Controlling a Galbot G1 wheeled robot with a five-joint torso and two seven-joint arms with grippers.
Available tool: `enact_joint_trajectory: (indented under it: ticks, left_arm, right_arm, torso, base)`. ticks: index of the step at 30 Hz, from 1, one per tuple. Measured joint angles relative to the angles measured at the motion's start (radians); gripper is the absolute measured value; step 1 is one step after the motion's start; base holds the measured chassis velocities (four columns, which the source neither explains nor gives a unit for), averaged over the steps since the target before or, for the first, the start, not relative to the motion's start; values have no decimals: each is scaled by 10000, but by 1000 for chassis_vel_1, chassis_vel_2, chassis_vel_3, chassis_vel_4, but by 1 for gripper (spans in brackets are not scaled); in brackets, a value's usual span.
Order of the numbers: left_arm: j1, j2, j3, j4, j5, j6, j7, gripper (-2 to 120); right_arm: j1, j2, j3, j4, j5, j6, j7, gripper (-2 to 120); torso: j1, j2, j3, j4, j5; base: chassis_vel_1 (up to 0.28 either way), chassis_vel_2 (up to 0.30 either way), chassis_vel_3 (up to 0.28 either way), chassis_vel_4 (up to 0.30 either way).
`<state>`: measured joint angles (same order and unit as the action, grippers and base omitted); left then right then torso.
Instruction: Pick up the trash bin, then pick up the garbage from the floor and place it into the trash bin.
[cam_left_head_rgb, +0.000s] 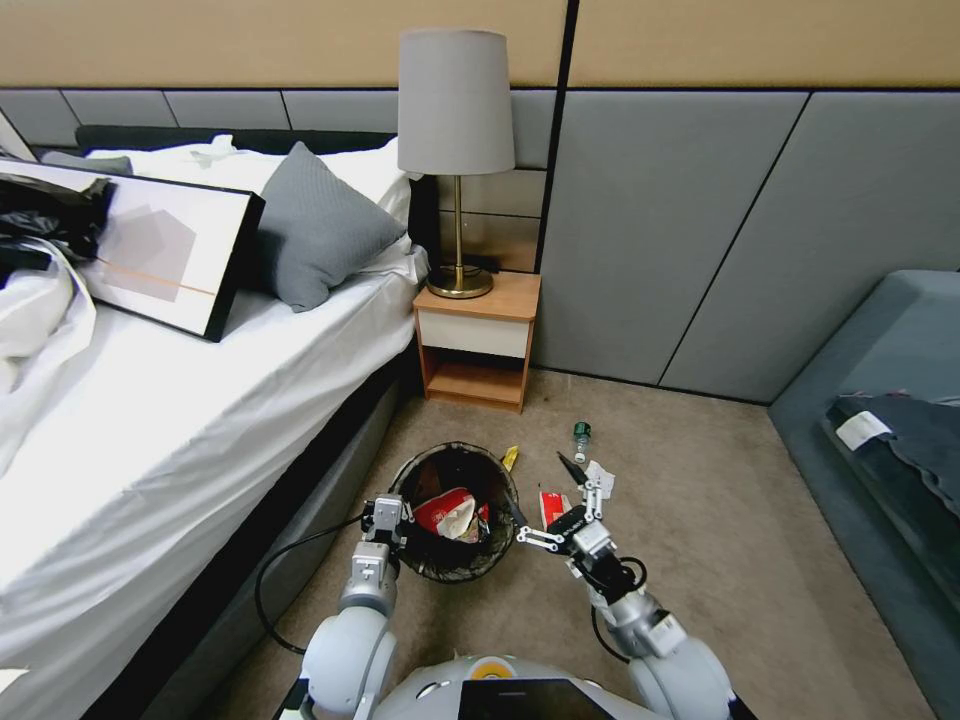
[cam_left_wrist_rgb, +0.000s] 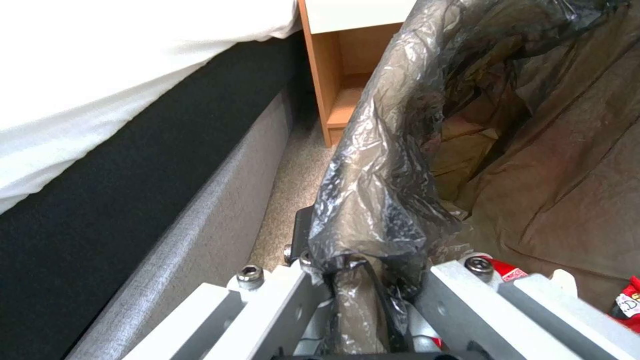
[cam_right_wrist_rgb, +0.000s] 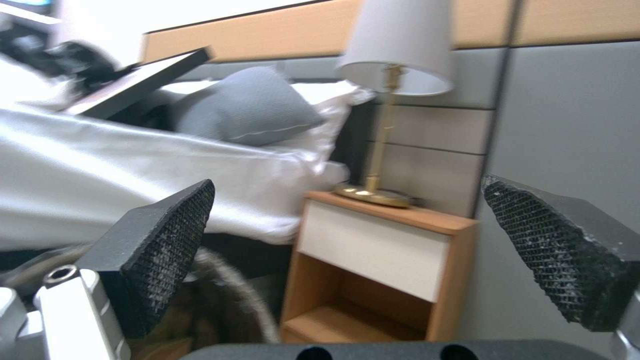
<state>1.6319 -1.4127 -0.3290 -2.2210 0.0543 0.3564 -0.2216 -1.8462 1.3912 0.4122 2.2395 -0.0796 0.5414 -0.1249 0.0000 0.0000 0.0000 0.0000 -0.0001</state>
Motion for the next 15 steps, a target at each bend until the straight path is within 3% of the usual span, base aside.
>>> enact_joint_trajectory:
  ticks: [15]
  left_arm:
    - [69, -28, -31, -130, -68, -14, -32, 2]
  right_arm:
    - [-174, 511, 458, -454, 138, 489, 628, 100]
  torso:
    - [0, 0, 0, 0, 2]
  base:
    - [0, 0, 0, 0]
